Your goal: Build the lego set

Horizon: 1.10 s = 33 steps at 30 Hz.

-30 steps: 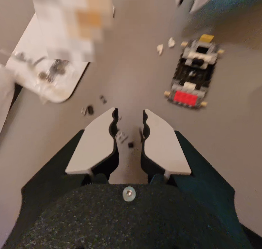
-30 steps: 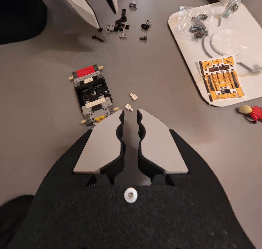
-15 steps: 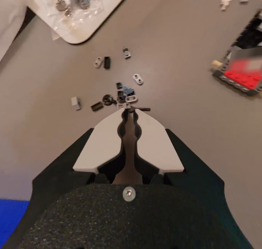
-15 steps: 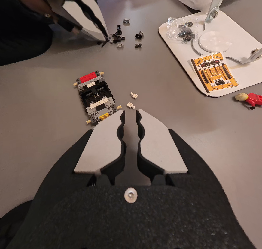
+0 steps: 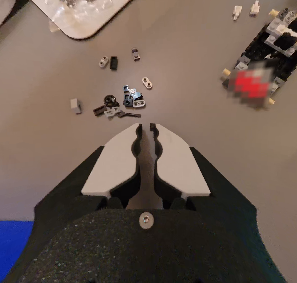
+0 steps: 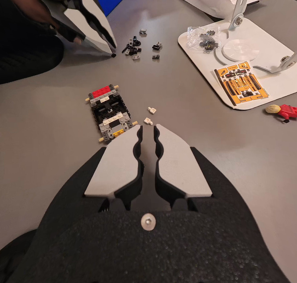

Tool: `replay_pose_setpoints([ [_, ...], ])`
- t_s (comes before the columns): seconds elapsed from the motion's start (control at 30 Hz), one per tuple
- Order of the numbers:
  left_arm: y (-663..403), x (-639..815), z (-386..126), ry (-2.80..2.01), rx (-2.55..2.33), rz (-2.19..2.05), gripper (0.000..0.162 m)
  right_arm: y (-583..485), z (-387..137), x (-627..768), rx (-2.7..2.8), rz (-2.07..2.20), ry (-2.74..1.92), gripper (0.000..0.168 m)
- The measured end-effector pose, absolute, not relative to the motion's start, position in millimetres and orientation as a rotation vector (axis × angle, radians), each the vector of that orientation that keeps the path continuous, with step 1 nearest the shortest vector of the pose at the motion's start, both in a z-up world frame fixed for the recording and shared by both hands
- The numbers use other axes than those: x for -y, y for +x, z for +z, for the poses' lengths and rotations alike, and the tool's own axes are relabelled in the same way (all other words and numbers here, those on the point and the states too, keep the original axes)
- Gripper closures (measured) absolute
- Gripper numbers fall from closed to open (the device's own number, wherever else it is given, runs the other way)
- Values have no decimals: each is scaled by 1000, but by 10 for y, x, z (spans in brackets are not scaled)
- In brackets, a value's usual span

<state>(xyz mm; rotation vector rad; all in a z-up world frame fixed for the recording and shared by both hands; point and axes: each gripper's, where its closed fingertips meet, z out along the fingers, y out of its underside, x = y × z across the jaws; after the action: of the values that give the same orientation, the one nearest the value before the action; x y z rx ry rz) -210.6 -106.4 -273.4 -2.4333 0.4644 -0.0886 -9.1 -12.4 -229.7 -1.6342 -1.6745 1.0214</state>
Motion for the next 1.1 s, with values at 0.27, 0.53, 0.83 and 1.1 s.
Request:
replay_pose_setpoints([
  [0.27,-2411,895,-2755,-2438,-355,110,156,-86,-2290,122,1667,1030,-1631,157],
  [0.53,-2129,962,-2762,-2441,-410,-126,156,-74,-2282,122,1662,1034,-1627,157],
  [0.83,-2307,645,-2481,-2307,-340,123,141,-78,-2285,123,1661,1037,-1625,157],
  [1.1,-2019,491,-2718,-2389,-433,-12,140,-67,-2284,123,1657,1043,-1621,157],
])
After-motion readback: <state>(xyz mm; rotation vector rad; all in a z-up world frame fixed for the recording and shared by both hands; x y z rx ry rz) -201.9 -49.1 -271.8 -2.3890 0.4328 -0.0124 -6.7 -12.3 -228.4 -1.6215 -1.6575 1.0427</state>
